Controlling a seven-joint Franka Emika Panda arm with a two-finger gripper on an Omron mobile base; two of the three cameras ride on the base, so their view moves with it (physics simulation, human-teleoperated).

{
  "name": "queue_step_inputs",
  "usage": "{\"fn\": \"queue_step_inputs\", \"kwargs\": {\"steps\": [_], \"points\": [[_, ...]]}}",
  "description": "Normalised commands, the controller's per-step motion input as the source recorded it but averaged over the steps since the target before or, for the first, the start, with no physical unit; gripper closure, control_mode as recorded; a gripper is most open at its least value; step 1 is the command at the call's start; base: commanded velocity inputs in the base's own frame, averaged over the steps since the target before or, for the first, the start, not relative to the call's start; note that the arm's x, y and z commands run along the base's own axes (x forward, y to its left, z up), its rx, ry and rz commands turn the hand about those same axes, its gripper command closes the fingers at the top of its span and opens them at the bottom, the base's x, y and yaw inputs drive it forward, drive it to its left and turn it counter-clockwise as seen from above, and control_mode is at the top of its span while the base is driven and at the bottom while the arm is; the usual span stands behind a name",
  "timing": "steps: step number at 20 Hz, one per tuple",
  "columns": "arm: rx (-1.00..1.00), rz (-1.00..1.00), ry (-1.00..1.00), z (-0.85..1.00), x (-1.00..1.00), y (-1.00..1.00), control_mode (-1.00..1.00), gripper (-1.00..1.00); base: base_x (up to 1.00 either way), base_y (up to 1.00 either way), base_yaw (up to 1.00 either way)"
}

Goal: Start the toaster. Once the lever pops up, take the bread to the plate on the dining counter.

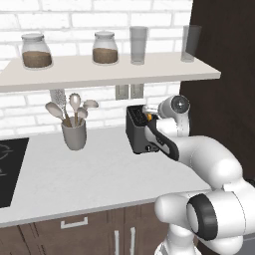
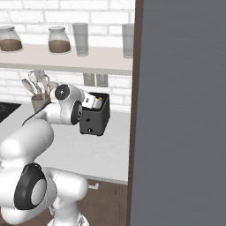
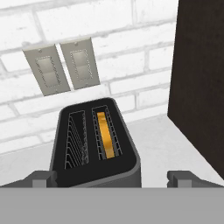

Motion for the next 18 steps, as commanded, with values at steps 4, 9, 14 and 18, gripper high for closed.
{"fn": "queue_step_inputs", "kwargs": {"steps": [4,9,14,18], "points": [[0.0,0.0,0.0,0.0,0.0,0.0,-1.0,-1.0,0.0,0.0,0.0],[0.0,0.0,0.0,0.0,0.0,0.0,-1.0,-1.0,0.0,0.0,0.0],[0.0,0.01,0.02,0.0,-0.05,0.0,-1.0,-1.0,0.0,0.0,0.0],[-0.02,0.07,0.04,0.0,-0.13,0.0,-1.0,-1.0,0.0,0.0,0.0]]}}
